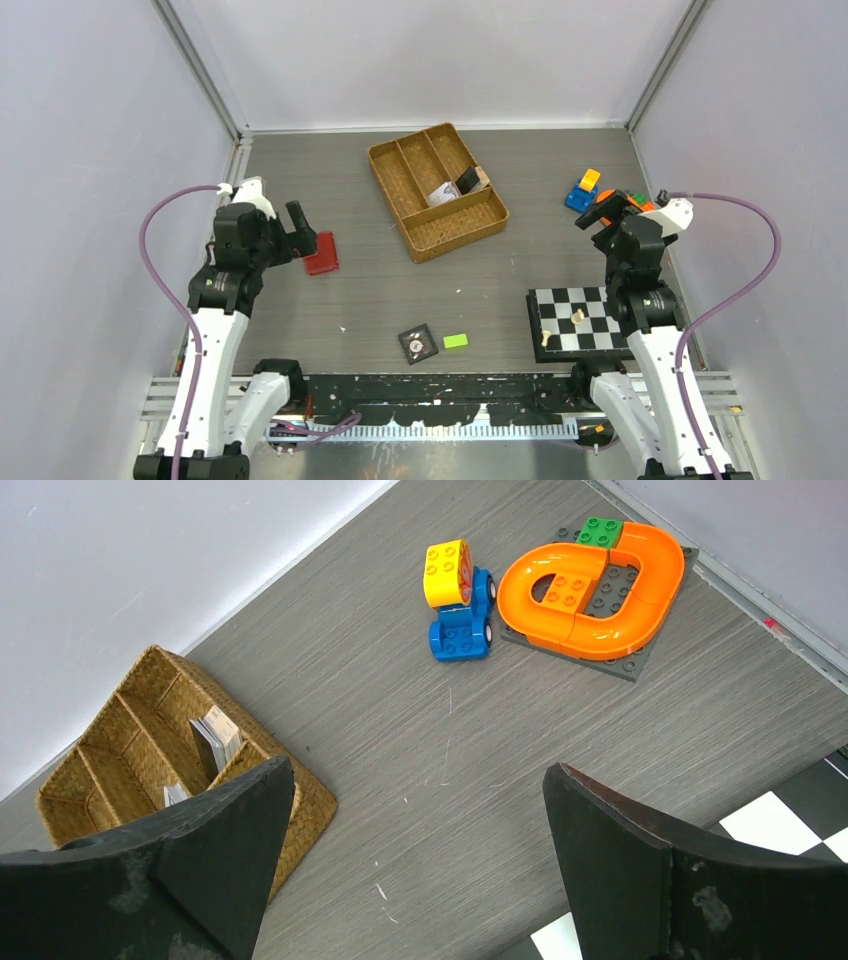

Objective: Put the credit cards into the card holder
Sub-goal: Pick up the card holder from the center of the board, then open the card holder, then place the card holder at the center of the board.

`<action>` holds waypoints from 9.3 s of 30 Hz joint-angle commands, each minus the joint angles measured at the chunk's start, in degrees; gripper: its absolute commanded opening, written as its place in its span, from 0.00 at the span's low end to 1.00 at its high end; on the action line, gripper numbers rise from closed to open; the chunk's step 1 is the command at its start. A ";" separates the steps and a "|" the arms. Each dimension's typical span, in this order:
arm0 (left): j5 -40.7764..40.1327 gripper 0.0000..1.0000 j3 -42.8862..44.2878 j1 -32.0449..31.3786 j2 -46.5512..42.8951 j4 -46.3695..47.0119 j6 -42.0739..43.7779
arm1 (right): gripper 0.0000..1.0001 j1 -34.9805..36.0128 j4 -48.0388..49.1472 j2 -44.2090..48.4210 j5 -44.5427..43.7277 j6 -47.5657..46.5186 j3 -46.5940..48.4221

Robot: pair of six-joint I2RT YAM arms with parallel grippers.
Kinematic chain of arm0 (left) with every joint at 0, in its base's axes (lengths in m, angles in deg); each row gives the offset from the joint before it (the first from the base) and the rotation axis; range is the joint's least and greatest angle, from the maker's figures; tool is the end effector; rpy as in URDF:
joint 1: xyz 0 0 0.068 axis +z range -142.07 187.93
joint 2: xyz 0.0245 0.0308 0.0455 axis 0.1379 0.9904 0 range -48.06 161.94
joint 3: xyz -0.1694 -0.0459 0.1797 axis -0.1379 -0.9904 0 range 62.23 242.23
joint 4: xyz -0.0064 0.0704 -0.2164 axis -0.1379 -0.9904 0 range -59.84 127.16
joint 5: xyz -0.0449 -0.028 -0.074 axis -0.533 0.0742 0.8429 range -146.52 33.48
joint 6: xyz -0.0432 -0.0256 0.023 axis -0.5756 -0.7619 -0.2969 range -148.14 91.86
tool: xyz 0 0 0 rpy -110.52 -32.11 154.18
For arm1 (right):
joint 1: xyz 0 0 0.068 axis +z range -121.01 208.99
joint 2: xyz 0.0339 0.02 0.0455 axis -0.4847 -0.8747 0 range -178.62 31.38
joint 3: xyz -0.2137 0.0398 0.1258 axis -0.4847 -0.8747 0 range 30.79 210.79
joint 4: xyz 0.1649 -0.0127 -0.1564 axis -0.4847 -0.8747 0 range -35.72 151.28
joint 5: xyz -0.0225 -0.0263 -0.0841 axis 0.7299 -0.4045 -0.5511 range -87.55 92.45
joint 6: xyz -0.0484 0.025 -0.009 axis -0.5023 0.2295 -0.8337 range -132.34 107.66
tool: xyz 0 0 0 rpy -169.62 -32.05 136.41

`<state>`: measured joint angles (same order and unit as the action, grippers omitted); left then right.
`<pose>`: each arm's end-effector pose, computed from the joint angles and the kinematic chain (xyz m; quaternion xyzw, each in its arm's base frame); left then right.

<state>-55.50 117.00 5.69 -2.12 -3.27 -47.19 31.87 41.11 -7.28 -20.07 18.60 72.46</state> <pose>0.1438 -0.0063 0.3199 -0.1233 0.8641 -0.0977 0.4781 0.1409 -0.0072 0.3033 0.3039 0.7375 0.0191 0.6029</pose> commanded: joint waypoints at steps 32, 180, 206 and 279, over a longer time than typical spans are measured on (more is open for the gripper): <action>-3.13 1.00 4.48 -1.76 40.86 6.04 -4.07 | 1.00 -0.07 4.16 -0.72 12.87 1.05 -1.23; 22.30 0.48 -0.36 -31.49 21.98 24.54 -0.45 | 0.00 42.38 27.42 -30.32 32.65 5.53 9.48; 14.30 0.30 2.62 -31.48 25.39 17.09 0.81 | 0.01 42.48 23.96 -31.45 27.92 1.79 9.83; 47.79 0.18 3.20 -29.98 27.72 21.76 0.26 | 0.00 30.35 8.97 -18.10 53.70 -4.01 9.73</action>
<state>-11.26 119.12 -23.93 24.02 17.23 -46.27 62.51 49.29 -25.99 35.09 13.98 80.81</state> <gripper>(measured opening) 0.312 0.170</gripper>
